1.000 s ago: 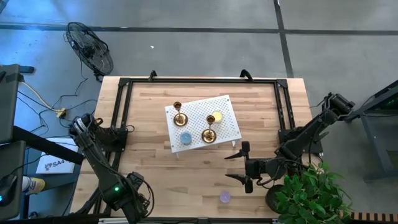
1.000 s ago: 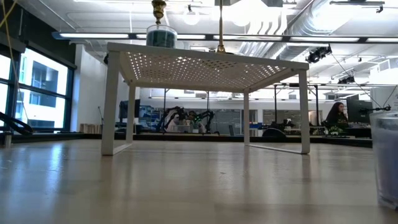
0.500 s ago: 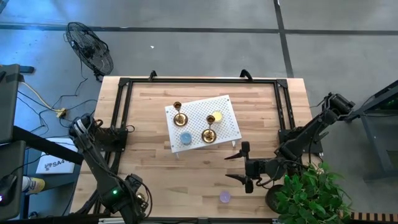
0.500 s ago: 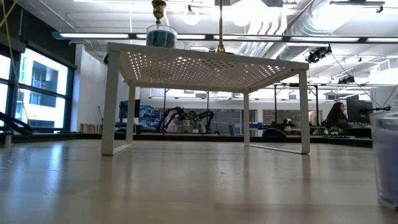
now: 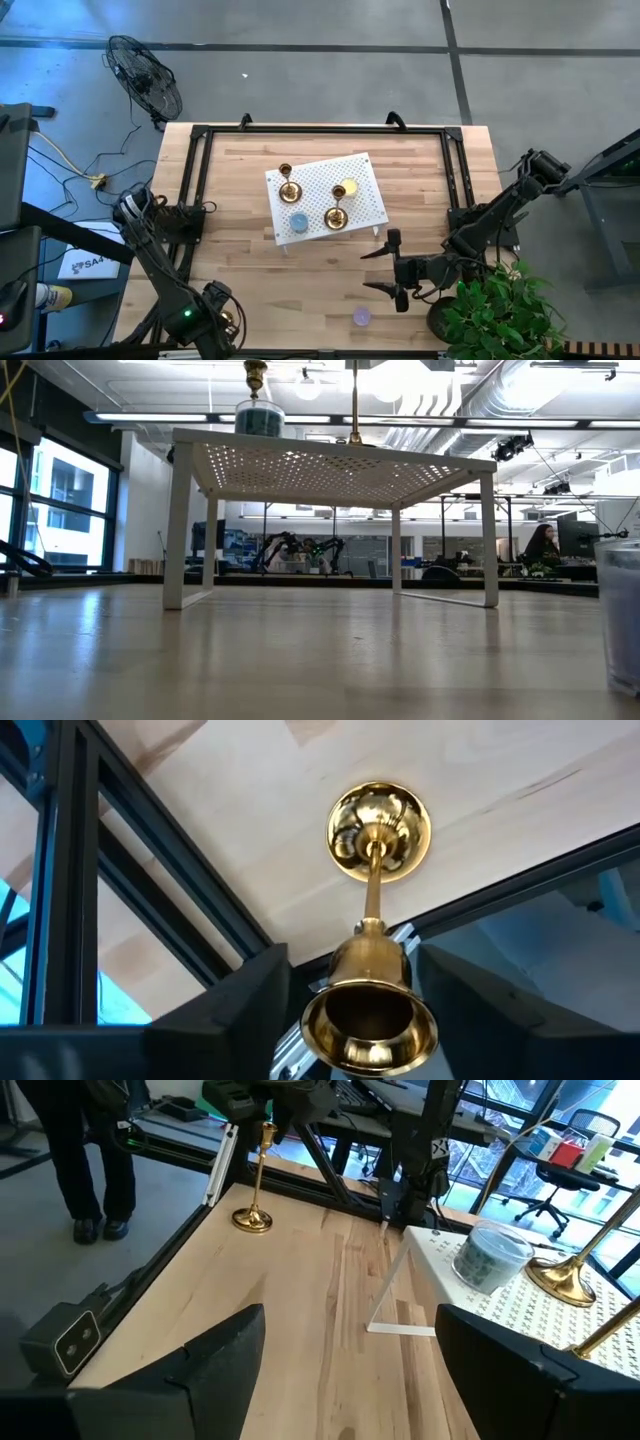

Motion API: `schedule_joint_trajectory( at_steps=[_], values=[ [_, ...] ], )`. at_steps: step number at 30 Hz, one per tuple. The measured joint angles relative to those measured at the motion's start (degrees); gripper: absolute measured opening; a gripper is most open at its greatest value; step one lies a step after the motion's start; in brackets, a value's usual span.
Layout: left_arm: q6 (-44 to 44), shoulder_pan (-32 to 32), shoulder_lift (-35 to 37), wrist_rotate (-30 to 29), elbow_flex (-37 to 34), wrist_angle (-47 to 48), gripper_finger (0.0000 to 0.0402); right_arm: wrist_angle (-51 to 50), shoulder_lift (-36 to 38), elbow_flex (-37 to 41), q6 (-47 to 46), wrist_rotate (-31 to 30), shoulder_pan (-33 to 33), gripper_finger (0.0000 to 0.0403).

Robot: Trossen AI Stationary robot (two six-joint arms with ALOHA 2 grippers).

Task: Pick & Place candle stick holders
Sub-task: Put the yellow candle holder on the shelf

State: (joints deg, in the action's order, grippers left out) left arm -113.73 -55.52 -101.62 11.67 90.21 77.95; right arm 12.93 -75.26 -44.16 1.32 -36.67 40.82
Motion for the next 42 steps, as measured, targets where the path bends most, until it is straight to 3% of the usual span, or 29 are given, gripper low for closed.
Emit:
schedule_joint_trajectory(
  at_steps=[7, 20, 25, 33, 42],
  values=[
    [-0.04, 0.02, 0.07, -0.29, 0.07, -0.43, 0.013, 0.02, 0.0, 0.0, 0.0, 0.02, 0.0, 0.0289],
    [1.17, -0.02, -0.23, -2.92, 0.11, 0.32, 0.013, 0.05, 0.0, 0.0, -0.02, 0.07, 0.07, 0.0289],
    [2.67, 1.22, -1.01, -0.68, 0.2, 0.22, 0.013, 0.36, 0.0, 0.0, -0.02, 1.47, 0.09, 0.0289],
    [6.9, 2.77, -1.14, -8.42, 1.23, -4.07, 0.013, 2.29, 0.0, 0.0, 0.04, 9.63, -0.02, 0.0289],
    [11.73, 3.09, -1.59, -21.39, 5.33, -4.0, 0.013, 4.08, 0.0, 0.0, 0.46, 10.44, -0.83, 0.0289]
  ],
)
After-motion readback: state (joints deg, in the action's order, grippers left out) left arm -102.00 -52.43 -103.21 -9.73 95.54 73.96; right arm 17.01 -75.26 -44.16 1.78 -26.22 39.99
